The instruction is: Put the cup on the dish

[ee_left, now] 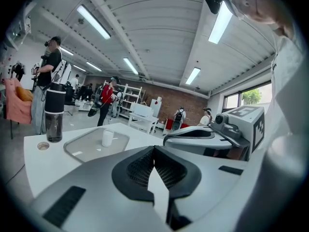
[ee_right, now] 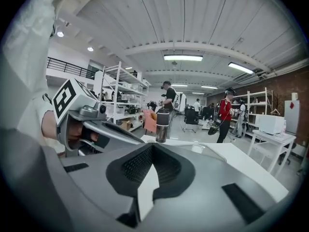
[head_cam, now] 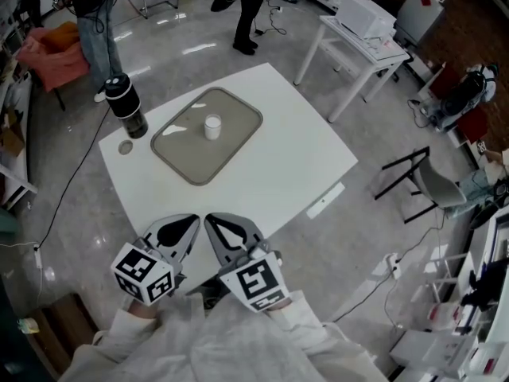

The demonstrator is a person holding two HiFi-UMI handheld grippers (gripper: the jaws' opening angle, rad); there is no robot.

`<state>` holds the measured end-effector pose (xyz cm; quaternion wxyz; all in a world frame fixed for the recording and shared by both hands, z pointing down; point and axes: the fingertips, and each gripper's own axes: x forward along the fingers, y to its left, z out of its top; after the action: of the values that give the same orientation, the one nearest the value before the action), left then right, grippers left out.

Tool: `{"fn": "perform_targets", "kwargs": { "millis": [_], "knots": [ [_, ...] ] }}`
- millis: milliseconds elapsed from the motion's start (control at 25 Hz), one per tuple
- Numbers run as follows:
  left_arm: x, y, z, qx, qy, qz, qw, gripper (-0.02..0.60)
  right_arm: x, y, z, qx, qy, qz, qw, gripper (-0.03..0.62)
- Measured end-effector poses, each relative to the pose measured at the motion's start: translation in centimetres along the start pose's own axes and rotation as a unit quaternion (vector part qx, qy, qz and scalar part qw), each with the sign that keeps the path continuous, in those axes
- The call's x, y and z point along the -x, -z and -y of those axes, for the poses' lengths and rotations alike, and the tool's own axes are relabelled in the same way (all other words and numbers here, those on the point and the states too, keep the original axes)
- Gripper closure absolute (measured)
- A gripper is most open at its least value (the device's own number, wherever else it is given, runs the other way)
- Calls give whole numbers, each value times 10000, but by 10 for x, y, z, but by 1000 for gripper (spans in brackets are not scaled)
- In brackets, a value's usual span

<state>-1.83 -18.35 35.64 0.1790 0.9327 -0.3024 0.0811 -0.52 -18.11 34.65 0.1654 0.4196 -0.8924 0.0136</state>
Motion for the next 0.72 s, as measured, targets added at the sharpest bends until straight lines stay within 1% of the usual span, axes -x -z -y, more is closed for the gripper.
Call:
{"fn": "perform_targets", "kwargs": {
  "millis": [200,360,720],
  "knots": [
    [-5,-10,0,-60,-74,22,10000,574,2,0,11,-28,-27,-25,10000,582],
    [-8,-10,2,-96,-93,21,9999,574,1,-1,11,-94,-101,-1,9999,582],
    [-7,-8,-1,-114,-198,-81,9997,574,0,2,10,-34,-233,-95,9997,582]
  ]
}}
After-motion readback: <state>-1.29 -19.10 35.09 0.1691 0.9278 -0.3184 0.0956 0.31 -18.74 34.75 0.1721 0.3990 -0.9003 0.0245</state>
